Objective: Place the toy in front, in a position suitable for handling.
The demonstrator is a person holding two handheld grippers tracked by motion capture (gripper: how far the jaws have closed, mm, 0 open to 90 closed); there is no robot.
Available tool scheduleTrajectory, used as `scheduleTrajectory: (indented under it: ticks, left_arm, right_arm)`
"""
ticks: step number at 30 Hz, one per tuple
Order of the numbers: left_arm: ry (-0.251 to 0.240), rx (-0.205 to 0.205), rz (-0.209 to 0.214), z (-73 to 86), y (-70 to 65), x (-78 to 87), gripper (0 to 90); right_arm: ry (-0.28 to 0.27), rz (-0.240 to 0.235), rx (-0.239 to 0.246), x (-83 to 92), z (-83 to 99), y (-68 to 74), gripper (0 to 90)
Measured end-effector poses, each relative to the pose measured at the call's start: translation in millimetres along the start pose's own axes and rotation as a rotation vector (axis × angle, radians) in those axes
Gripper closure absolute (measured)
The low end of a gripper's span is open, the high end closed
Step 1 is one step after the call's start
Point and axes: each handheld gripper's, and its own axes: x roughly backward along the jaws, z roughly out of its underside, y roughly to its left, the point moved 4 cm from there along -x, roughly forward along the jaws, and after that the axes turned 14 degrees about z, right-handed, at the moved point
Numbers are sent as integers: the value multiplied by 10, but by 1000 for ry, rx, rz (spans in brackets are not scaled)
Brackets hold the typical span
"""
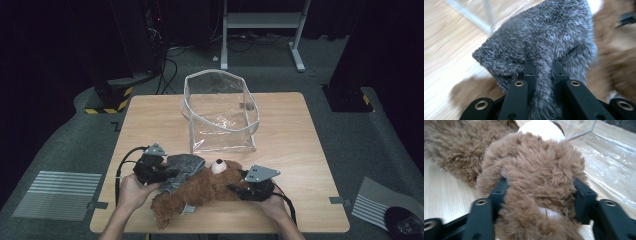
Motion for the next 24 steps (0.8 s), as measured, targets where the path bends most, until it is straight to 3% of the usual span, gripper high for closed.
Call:
scheduleTrajectory:
  ticks: [1,2,6,8,11,12,15,18,21,24]
  left_arm:
    - [7,7,-13,38,33,21,793]
    - [17,41,-37,149,117,66,793]
    - [2,86,-40,291,210,122,793]
    - [-40,117,-42,339,272,175,792]
    - [-72,116,-28,322,278,204,789]
    - [-107,101,-17,256,252,222,788]
    - [-129,84,6,142,216,204,785]
    - [-111,62,24,-71,203,53,784]
    - [-92,63,24,-148,235,-46,783]
    - [-41,68,25,-221,312,-226,783]
  right_arm:
    - [0,0,0,0,0,0,469]
    - [3,4,22,30,12,15,495]
    - [-2,12,56,74,29,36,505]
    - [-8,-2,52,109,40,36,434]
    - [-2,-28,25,123,31,10,364]
    - [13,-42,15,139,7,-2,321]
    - [28,-53,15,147,-24,-10,294]
    - [-9,-76,-38,178,-99,-78,280]
    - [-71,-92,-106,233,-168,-156,289]
    - [-66,-118,-133,212,-217,-181,288]
